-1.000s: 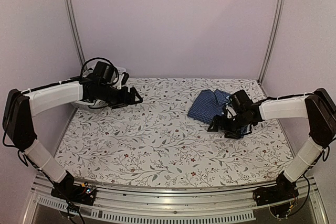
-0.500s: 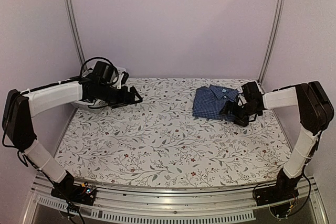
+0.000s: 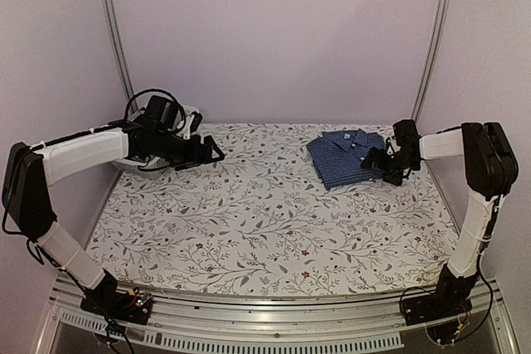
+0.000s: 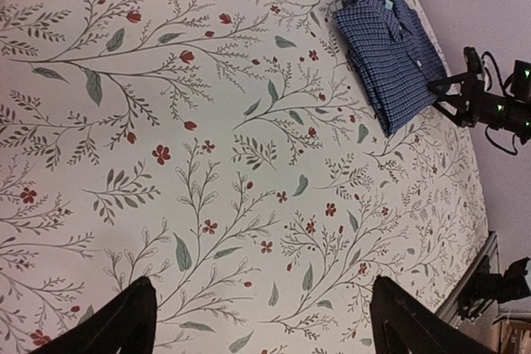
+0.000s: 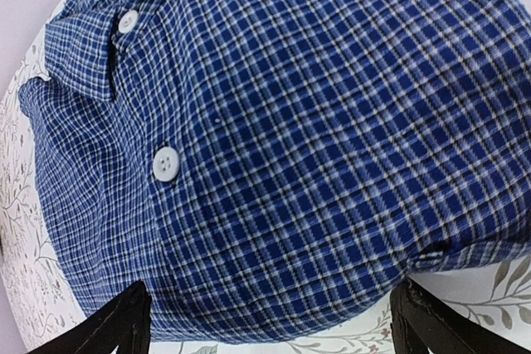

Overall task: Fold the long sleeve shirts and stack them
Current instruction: Move the square-folded shirt to the corner of the board.

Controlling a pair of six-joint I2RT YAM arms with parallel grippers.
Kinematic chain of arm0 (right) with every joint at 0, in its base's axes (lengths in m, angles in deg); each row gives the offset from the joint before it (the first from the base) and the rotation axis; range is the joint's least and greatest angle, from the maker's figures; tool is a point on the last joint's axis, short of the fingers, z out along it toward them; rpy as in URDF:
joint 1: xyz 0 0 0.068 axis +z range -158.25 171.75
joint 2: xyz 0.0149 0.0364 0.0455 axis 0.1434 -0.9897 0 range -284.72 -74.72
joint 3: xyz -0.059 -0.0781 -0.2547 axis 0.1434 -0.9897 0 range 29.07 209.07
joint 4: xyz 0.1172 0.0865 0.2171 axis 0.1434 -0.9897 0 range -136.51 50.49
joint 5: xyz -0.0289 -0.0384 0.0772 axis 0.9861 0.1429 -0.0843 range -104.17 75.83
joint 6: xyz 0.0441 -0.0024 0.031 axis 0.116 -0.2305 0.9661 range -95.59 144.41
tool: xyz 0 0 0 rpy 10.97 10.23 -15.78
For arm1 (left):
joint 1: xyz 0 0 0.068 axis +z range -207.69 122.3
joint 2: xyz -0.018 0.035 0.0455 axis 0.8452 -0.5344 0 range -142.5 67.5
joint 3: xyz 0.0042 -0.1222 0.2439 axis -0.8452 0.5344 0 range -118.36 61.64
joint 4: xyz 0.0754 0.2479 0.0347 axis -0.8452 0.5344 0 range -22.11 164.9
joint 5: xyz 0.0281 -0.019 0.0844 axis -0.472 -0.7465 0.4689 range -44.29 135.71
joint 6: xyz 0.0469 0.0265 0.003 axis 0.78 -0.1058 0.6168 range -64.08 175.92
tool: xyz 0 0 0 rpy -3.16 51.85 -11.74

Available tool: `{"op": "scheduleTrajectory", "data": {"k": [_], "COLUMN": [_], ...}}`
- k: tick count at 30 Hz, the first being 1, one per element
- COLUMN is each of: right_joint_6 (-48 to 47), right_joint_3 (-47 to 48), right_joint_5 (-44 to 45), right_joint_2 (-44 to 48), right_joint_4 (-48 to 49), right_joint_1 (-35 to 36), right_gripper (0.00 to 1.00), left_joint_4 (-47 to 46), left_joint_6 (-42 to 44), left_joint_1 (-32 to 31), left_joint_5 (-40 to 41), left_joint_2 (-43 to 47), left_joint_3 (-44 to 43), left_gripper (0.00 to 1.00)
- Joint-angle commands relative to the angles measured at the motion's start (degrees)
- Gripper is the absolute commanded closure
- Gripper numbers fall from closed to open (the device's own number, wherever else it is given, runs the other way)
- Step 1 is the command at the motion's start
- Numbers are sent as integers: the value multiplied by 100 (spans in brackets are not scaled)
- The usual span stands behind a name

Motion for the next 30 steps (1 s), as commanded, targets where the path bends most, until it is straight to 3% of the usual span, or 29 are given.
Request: {"op": "scheduleTrajectory", "data": {"k": [1, 5, 9, 19, 30], "right_joint_6": [-15, 23, -210, -516, -439], "right_joint_3": [-244, -172, 366, 2327, 3073], "right_joint_5": [336, 450, -24, -1451, -1574], "right_joint_2": [563, 1124, 876, -1238, -2408], "right_joint_4": [-427, -504, -351, -194, -276], "right_joint_1": [355, 872, 1340, 1850, 1765], "right_gripper": [1, 1, 1, 1, 1], "left_joint_4": [8, 31, 31, 52, 84], "left_joint_6": [35, 34, 25, -55, -136], "left_joint_1": [62, 64, 61, 55, 52], "left_joint_5": [-3, 17, -9, 14, 56], "left_joint_2": [117, 126, 56, 10, 38], "left_joint_3": [-108, -141, -223, -268, -247], "left_gripper": [11, 11, 11, 11, 11]}}
